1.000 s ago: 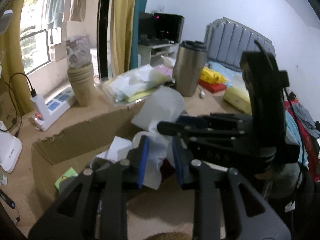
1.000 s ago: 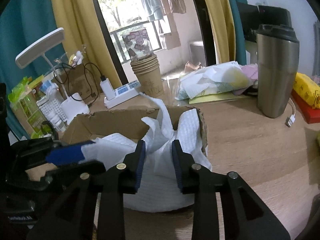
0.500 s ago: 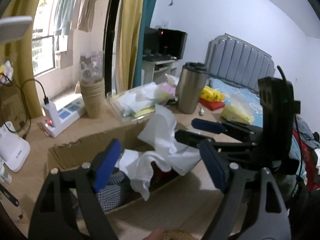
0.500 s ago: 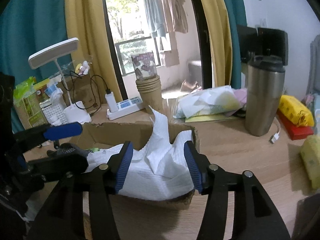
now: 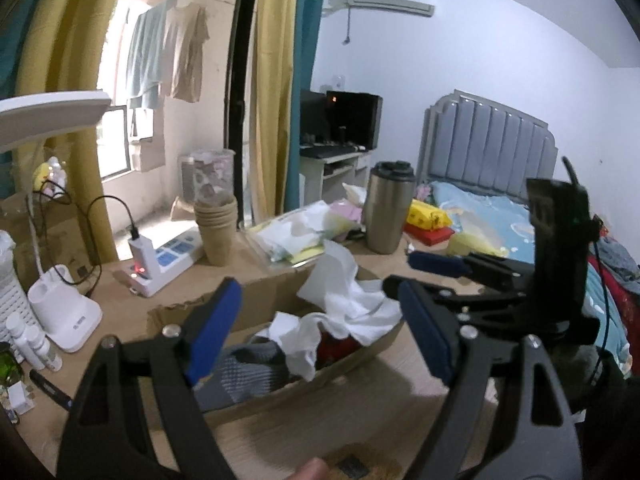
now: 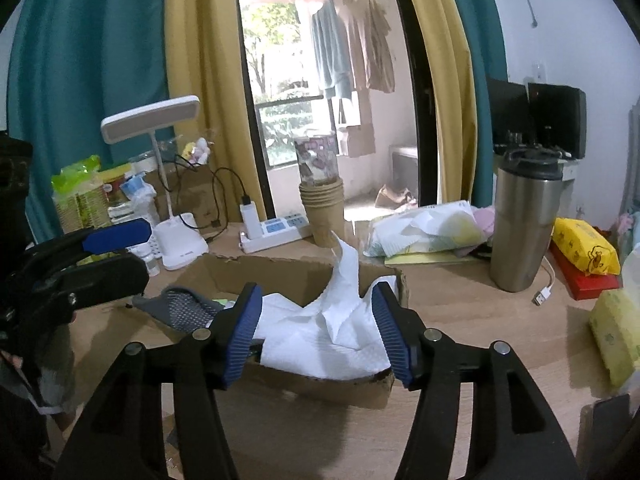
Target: Organize soft objects
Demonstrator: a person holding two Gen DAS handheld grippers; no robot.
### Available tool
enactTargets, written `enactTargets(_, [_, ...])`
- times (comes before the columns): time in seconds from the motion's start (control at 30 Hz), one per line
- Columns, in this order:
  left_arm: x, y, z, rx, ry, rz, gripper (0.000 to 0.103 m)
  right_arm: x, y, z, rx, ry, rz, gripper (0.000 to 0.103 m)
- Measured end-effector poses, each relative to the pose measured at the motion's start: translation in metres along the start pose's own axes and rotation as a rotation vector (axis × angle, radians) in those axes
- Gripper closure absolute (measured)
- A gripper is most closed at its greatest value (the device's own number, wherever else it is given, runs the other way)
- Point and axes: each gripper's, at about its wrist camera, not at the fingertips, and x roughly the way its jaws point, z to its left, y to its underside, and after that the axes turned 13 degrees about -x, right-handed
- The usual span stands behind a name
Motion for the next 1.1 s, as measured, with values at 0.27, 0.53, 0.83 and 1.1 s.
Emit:
enactTargets(0.27, [-0.008, 0.005, 0.011, -0.025, -0.056, -0.036, 0.02, -0.026, 0.0, 0.014, -0.036, -0.005, -0.036, 0.037])
enactTargets(0.53, [-0.026, 0.016, 0.02, -0.057, -0.088, -0.05, 0.02, -0.039, -0.004, 0.028, -0.094, -0.015, -0.046, 0.036])
enactTargets(0.83, [-0.042, 0.032, 0.023, -0.074, -0.116, -0.053, 0.02, -0.041, 0.006, 0.033, -0.096, -0.01, -0.024, 0.036])
enactTargets(1.1, [-0.051, 0.052, 0.044, -0.134, -0.167, -0.02, 0.02, -0.037, 0.012, 0.041, -0.132, -0.022, 0.012, 0.036])
